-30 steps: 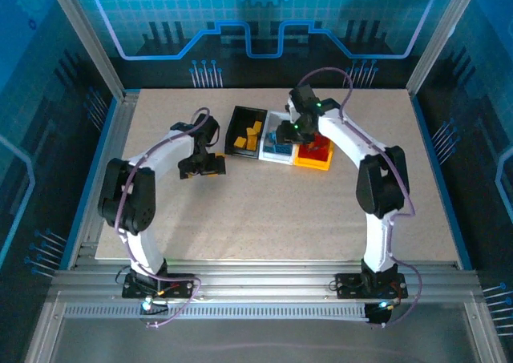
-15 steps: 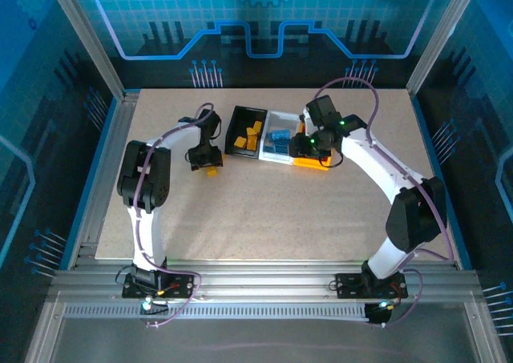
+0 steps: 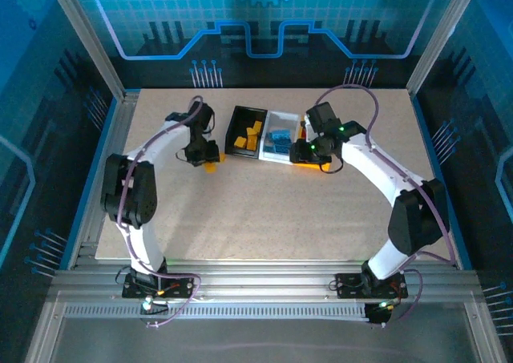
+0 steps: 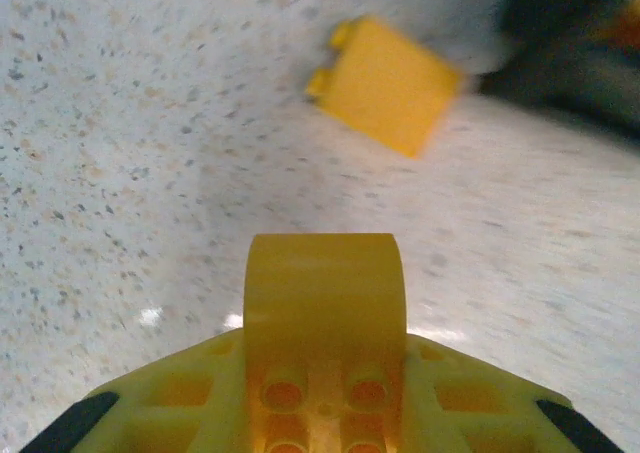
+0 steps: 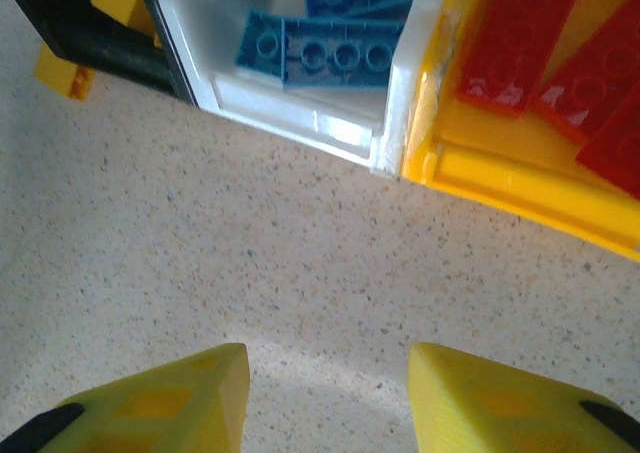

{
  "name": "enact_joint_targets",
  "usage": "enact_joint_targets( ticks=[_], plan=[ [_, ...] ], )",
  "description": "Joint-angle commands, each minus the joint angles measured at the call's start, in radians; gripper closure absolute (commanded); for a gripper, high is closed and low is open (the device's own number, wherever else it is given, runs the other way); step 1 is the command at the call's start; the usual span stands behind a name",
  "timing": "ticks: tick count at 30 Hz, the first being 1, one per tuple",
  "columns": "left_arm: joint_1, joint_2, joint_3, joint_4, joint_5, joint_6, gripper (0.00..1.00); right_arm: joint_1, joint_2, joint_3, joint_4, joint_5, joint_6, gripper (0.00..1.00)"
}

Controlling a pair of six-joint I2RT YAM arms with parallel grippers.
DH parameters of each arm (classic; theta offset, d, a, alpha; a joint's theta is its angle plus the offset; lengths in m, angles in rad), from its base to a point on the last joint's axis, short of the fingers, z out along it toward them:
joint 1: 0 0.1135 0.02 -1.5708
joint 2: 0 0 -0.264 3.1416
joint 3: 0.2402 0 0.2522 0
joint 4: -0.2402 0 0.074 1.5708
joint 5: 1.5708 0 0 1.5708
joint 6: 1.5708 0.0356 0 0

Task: Sort the legos into containers by color

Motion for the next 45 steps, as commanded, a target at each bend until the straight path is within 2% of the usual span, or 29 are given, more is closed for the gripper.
enact_joint_targets(
  ticks=[1, 5, 11, 13, 14, 16, 18, 20, 24, 29, 32, 35, 39, 45],
  plan=[
    [0.01, -0.028, 0.137, -0.024, 0.148, -0.042, 0.7, 0.012, -0.057, -0.053, 0.021, -0.031, 0.038, 0.53],
    [0.0, 0.058, 0.299, -0.003, 0.211, -0.076, 0.69, 0.03, -0.139, -0.136, 0.041, -0.032, 0.082, 0.53],
    [-0.019, 0.285, 0.592, -0.043, 0.213, -0.08, 0.68, 0.116, -0.277, -0.223, 0.009, 0.015, 0.145, 0.53],
    [-0.024, 0.35, 0.671, -0.037, 0.227, -0.093, 0.64, 0.151, -0.319, -0.244, -0.011, 0.045, 0.165, 0.53],
    [-0.027, 0.383, 0.716, -0.037, 0.234, -0.1, 0.58, 0.169, -0.341, -0.255, -0.022, 0.062, 0.176, 0.53],
    [-0.031, 0.444, 0.787, -0.052, 0.235, -0.111, 0.35, 0.196, -0.379, -0.277, -0.032, 0.08, 0.199, 0.53],
    [-0.031, 0.476, 0.842, -0.071, 0.222, -0.11, 0.26, 0.213, -0.412, -0.296, -0.044, 0.097, 0.216, 0.53],
    [-0.029, 0.467, 0.852, -0.091, 0.173, -0.083, 0.22, 0.224, -0.439, -0.31, -0.061, 0.113, 0.225, 0.52],
    [-0.029, 0.375, 0.739, -0.136, 0.055, 0.056, 0.18, 0.229, -0.472, -0.333, -0.07, 0.134, 0.228, 0.52],
    [-0.029, 0.153, 0.334, -0.024, -0.023, 0.324, 0.18, 0.228, -0.462, -0.376, -0.007, 0.115, 0.227, 0.52],
    [-0.025, 0.084, 0.178, 0.028, -0.036, 0.434, 0.17, 0.229, -0.41, -0.378, 0.031, 0.081, 0.22, 0.52],
    [-0.017, 0.078, 0.107, 0.075, -0.034, 0.472, 0.18, 0.236, -0.338, -0.347, 0.043, 0.054, 0.2, 0.52],
    [-0.006, 0.12, 0.086, 0.129, -0.029, 0.451, 0.18, 0.257, -0.26, -0.288, 0.03, 0.047, 0.168, 0.52],
    [-0.005, 0.195, 0.068, 0.197, -0.022, 0.44, 0.2, 0.271, -0.219, -0.228, -0.004, 0.055, 0.151, 0.52]
  ],
)
